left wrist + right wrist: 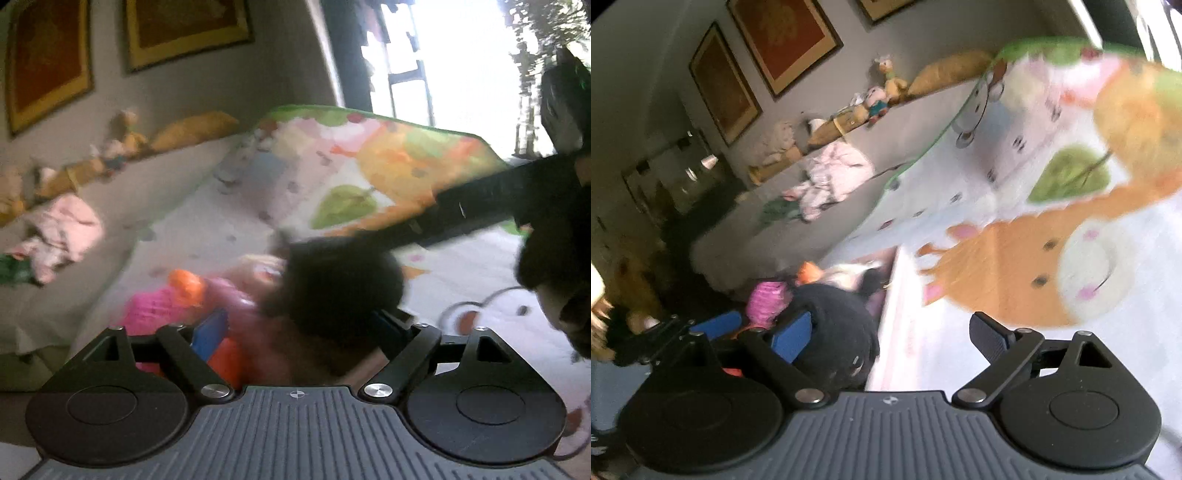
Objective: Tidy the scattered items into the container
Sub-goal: 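Open the right tool, releasing the black plush cat into the pink box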
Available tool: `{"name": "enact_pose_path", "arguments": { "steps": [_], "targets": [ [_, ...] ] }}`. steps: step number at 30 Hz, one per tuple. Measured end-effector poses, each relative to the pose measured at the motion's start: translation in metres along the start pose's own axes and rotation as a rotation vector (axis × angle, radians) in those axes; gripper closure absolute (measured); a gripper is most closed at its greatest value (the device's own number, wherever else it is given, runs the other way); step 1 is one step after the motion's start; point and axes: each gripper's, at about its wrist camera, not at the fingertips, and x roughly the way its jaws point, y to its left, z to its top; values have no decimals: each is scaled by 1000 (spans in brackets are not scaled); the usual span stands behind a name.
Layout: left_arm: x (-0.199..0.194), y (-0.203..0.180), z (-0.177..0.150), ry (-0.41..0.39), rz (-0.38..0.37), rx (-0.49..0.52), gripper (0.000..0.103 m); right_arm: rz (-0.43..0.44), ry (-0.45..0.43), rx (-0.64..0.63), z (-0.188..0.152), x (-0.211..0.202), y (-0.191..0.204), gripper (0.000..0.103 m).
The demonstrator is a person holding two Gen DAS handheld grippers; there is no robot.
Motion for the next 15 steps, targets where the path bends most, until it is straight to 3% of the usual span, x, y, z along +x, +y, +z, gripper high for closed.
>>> {"name": "enact_pose_path", "arguments": {
  "steps": [3, 7, 11, 15],
  "targets": [
    [-6, 13, 0, 3, 81, -8, 15, 27, 19, -38, -6, 11, 14, 11],
    [-18, 18, -1, 0, 53, -31, 15, 32, 43, -91, -14, 9, 26, 11],
    [-18, 10, -2, 0, 28, -16, 10, 60, -33, -71, -2, -17, 21, 11],
    [-20, 2, 2, -21, -28, -14, 9, -91, -103, -60, 25, -12, 9, 10]
  ]
}}
